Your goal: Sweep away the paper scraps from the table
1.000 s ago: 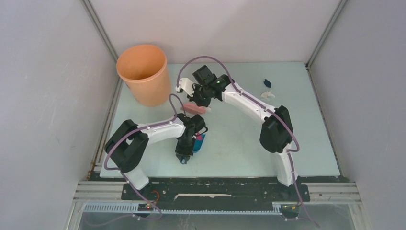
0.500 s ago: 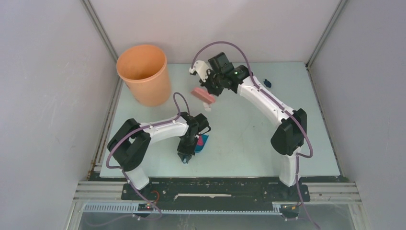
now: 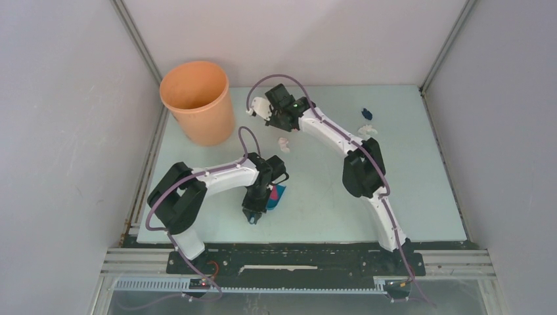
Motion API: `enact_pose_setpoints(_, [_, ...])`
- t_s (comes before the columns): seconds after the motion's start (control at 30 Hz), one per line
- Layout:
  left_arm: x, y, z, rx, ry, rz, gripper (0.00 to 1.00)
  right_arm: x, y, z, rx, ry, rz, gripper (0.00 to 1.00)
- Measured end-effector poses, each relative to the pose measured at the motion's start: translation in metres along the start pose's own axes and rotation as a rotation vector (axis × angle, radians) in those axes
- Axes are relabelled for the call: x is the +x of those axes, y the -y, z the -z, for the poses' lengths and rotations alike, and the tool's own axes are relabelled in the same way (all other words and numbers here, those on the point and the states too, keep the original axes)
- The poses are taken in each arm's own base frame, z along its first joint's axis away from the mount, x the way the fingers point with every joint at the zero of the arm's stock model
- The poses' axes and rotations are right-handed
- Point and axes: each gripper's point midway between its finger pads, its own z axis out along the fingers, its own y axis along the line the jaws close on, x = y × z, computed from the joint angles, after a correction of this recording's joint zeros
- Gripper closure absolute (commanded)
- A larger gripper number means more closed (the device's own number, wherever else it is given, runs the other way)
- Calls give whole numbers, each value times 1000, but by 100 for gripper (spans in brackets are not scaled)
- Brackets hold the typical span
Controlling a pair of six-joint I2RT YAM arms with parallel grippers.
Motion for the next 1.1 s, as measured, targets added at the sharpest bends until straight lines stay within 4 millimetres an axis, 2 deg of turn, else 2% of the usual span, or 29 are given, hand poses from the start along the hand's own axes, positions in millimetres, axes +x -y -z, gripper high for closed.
enact_pose_setpoints(0.1, [-1,0,3,-1,-1,-7,100,3,-14,-3,-33,-25,28,100])
enact_pose_setpoints(0.2, [-5,2,6,0,1,-18,100,-3,-20,7,-51,-11,31,100])
enact_pose_setpoints(0.27, [-7,3,5,-1,-1,-25,100,2,-33,18,-92,-19,29,100])
enact_pose_setpoints(0.37, [-7,3,2,-7,-14,-27,100,10,-59,41,-172,-33,18,100])
enact_pose_setpoints(0.5, [-8,3,-1,-13,-24,-34,100,10,-91,74,-289,-27,-20,100])
enact_pose_setpoints(0.63, [-8,3,-4,-16,-32,-35,100,5,-121,110,-442,-10,-109,100])
enact_pose_setpoints(0.7, [-7,3,-5,-17,-35,-33,100,9,-132,128,-512,-33,-179,100])
enact_pose_setpoints(0.83, [-6,4,-4,-15,-41,-36,100,16,-134,143,-602,-60,-333,100])
enact_pose_setpoints(0.9, [-6,4,-5,-13,-38,-35,100,18,-126,150,-652,-54,-438,100])
enact_pose_setpoints(1.1, [-8,6,-5,5,-3,-40,100,20,-84,166,-749,26,-733,100])
